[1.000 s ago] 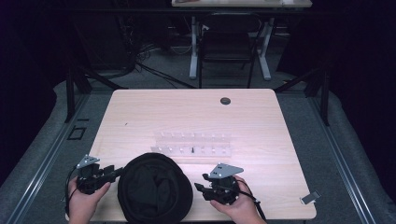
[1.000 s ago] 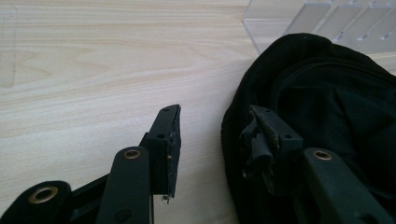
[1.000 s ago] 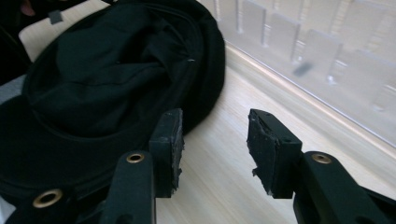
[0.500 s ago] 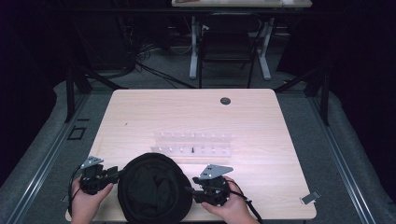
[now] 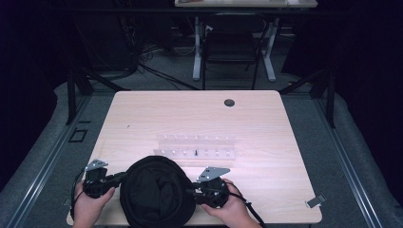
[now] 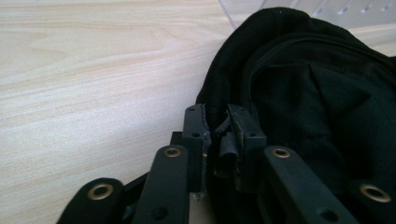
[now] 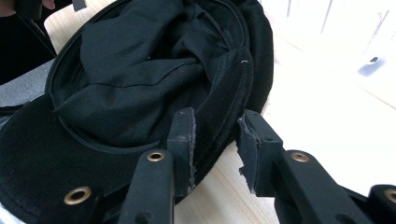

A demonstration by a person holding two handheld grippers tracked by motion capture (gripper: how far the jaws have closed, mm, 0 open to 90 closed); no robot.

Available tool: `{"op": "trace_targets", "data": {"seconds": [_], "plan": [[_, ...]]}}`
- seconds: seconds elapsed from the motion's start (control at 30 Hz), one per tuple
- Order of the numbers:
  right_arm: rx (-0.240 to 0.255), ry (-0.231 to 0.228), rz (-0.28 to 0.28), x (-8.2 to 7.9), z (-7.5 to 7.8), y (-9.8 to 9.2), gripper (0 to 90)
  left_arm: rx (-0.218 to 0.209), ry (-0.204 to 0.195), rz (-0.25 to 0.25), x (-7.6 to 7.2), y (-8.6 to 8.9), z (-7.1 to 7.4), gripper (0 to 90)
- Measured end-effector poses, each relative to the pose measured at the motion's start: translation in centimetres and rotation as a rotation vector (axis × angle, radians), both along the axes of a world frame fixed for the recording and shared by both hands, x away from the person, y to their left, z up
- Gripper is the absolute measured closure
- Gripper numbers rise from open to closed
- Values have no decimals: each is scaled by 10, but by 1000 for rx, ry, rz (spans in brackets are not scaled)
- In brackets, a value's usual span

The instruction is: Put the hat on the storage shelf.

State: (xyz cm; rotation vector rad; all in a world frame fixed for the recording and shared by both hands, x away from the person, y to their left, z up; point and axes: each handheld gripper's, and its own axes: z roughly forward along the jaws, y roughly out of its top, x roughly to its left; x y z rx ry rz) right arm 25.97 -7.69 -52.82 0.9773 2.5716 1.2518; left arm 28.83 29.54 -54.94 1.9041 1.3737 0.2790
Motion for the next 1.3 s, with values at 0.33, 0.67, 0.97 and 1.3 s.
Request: {"op": "trace_targets", "data": {"seconds": [0.33,0.67,0.97,1.3], "plan": [[-18,-18,-43,20,2,-8,725,-21,19,-27,-1,-6,0,811],[-32,-32,-87,40,3,-15,742,-28,31,-43,-3,-13,0,792],[-47,-66,-97,41,6,-16,708,-32,37,-40,-5,-13,1,759],[-18,-109,-102,26,20,-30,708,-47,55,-28,-3,-11,3,670]]}}
